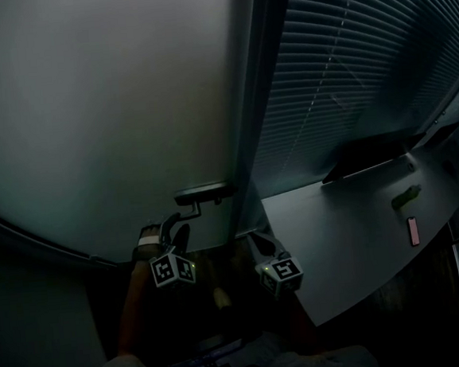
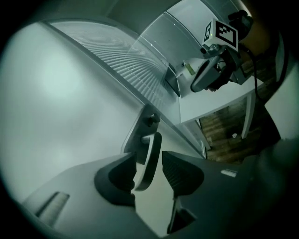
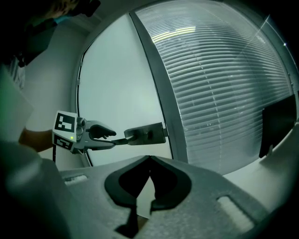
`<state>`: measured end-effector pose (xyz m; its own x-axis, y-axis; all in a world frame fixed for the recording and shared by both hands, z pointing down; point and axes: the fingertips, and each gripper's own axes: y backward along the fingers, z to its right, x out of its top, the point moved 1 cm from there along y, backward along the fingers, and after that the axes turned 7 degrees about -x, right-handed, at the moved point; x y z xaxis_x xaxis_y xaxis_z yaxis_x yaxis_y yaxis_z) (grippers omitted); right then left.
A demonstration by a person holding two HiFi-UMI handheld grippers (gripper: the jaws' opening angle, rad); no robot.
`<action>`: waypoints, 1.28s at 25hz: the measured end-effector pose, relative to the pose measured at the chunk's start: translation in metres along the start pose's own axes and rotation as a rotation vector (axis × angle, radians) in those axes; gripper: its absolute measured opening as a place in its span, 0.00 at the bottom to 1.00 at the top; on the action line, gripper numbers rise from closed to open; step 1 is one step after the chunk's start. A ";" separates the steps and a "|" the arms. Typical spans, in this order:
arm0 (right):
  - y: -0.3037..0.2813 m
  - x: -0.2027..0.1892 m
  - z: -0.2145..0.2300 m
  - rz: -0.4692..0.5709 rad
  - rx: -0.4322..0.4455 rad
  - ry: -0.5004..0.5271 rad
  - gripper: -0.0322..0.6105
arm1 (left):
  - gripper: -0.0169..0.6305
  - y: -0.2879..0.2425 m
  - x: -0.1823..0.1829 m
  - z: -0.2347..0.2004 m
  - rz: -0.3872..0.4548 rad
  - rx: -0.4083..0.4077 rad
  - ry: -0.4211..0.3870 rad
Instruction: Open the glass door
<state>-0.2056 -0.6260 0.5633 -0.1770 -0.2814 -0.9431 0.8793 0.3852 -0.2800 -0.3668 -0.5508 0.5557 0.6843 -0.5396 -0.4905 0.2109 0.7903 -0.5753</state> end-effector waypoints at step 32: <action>-0.055 -0.005 0.025 -0.003 -0.005 0.009 0.05 | 0.08 -0.063 -0.019 0.013 -0.191 -0.167 -0.267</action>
<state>-0.2421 -0.6672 0.5882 -0.1834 -0.2746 -0.9439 0.8767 0.3886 -0.2834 -0.3835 -0.5865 0.6097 0.8064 -0.5607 -0.1879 0.2507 0.6120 -0.7501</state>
